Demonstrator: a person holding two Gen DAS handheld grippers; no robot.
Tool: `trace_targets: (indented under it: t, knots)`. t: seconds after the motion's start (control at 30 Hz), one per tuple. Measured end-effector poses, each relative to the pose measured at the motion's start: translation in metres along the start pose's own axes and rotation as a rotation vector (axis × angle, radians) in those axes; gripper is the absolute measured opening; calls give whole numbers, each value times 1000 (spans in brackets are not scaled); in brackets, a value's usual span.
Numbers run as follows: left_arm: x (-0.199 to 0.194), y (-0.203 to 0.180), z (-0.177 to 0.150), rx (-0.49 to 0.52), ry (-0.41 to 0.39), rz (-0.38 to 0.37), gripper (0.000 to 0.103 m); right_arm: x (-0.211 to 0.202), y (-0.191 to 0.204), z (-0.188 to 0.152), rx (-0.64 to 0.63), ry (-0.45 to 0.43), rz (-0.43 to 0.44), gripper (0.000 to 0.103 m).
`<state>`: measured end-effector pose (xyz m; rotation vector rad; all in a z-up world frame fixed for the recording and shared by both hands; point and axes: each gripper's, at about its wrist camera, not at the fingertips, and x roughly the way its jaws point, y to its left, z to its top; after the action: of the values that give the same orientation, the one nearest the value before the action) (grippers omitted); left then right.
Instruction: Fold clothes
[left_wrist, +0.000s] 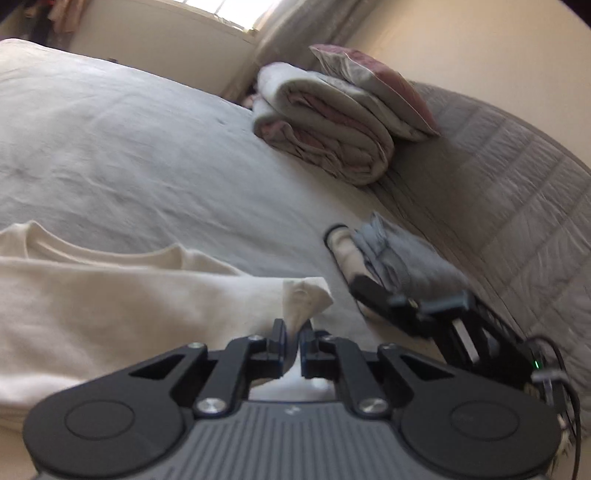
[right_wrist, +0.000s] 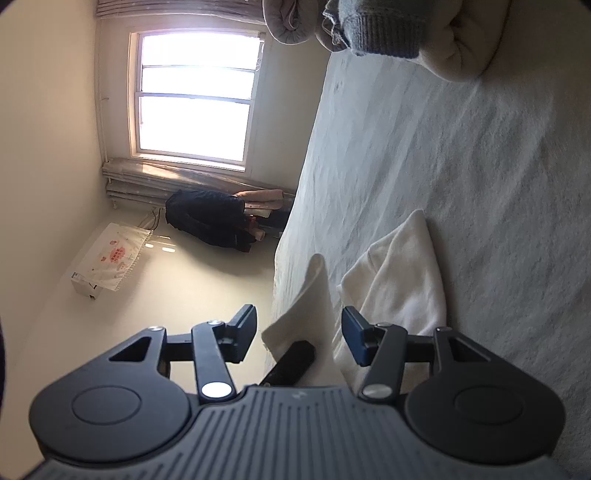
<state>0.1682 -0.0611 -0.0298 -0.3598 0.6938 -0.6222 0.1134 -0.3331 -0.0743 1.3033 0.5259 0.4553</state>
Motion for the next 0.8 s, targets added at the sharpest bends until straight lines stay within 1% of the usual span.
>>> trace_targets:
  t: [0.03,0.07,0.1,0.2,0.27,0.37,0.47,0.5,0.53,0.6,0.63,0.67,0.7,0.8]
  knots:
    - [-5,0,-2,12,-2,-5,21,0,1,0,-5,2,-13,55]
    - [-10,0,-4,21,-7,-4,31,1,2,-1,-16,2,-27,55]
    - [-18,2,-4,27,-19,6,39,3,3,-2,-27,1,-42,56]
    - [-45,16,-6,34,-59,57,42,6,6,-5,-53,5,-73,56]
    - [-65,33,-5,18,-91,133,43,7,10,-7,-84,1,-97,56]
    - [-93,65,-2,-24,-147,279,43,11,18,-11,-155,-14,-156,56]
    - [-114,96,-2,-49,-199,443,40,23,27,-22,-301,-43,-279,55]
    - [-118,105,-2,-64,-213,479,35,29,30,-27,-359,-48,-319,50]
    - [-122,113,-1,-79,-224,505,33,35,32,-32,-416,-50,-358,48]
    - [-127,124,0,-104,-236,531,31,43,35,-43,-525,-66,-432,38]
    - [-128,129,-1,-106,-240,541,31,46,35,-48,-578,-77,-465,25]
    - [-129,131,-1,-103,-244,547,31,47,37,-52,-611,-84,-471,14]
    - [-129,132,-2,-98,-249,548,31,48,39,-56,-640,-91,-472,12]
    - [-131,132,-3,-94,-273,527,31,42,53,-66,-725,-135,-405,9]
